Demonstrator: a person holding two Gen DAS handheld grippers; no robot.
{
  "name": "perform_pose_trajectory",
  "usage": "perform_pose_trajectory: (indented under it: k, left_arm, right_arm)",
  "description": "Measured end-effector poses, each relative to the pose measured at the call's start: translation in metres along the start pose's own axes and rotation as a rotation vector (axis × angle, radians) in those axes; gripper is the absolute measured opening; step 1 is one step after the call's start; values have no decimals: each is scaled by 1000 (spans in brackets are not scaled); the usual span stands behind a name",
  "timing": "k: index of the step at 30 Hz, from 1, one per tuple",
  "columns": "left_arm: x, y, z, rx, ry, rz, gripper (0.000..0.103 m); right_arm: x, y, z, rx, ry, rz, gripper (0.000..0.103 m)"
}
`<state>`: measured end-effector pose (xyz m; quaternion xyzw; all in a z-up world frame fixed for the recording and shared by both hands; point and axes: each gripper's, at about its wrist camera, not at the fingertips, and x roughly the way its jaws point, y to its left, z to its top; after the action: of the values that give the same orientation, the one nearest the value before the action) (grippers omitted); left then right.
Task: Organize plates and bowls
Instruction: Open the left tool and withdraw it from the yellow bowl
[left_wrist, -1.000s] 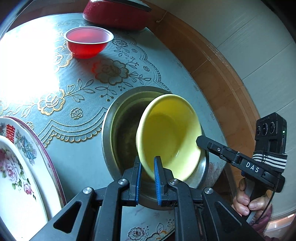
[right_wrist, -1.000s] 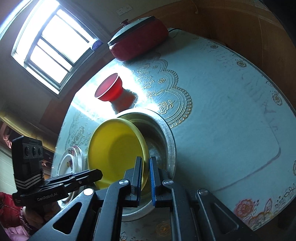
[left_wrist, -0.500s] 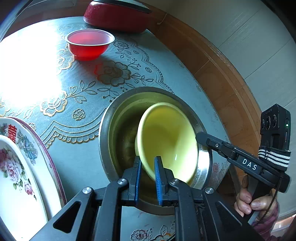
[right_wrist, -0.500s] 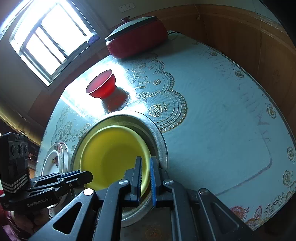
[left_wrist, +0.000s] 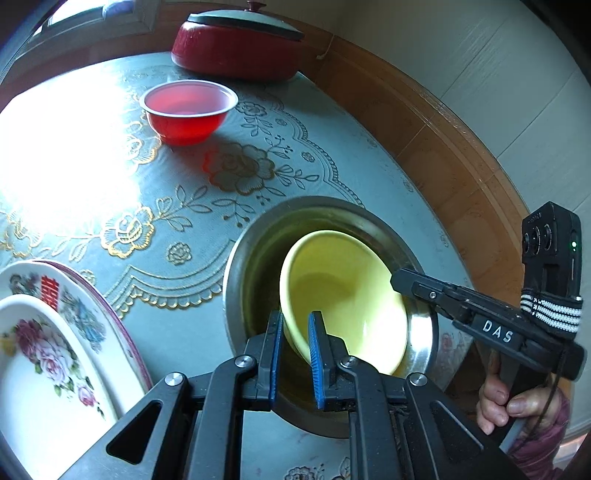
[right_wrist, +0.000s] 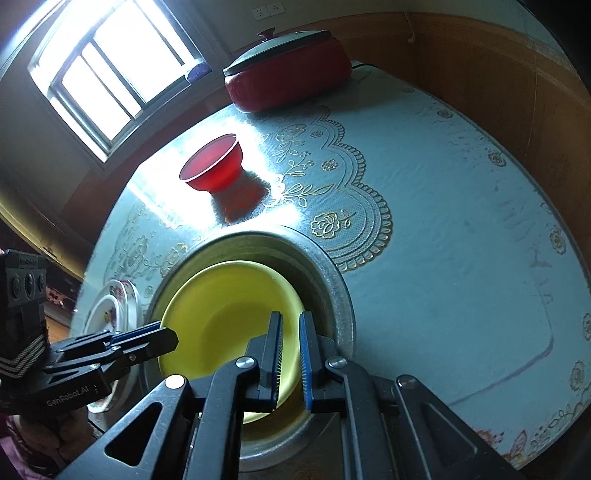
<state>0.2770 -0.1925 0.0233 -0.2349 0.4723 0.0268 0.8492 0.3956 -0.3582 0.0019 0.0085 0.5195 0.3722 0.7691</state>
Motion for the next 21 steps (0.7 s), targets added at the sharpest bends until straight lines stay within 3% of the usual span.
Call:
perform_pose_trajectory:
  k: [21]
  left_arm:
    - [-7, 5, 0, 2, -6, 1, 15]
  right_arm:
    - [-6, -2, 4, 65, -30, 54, 15]
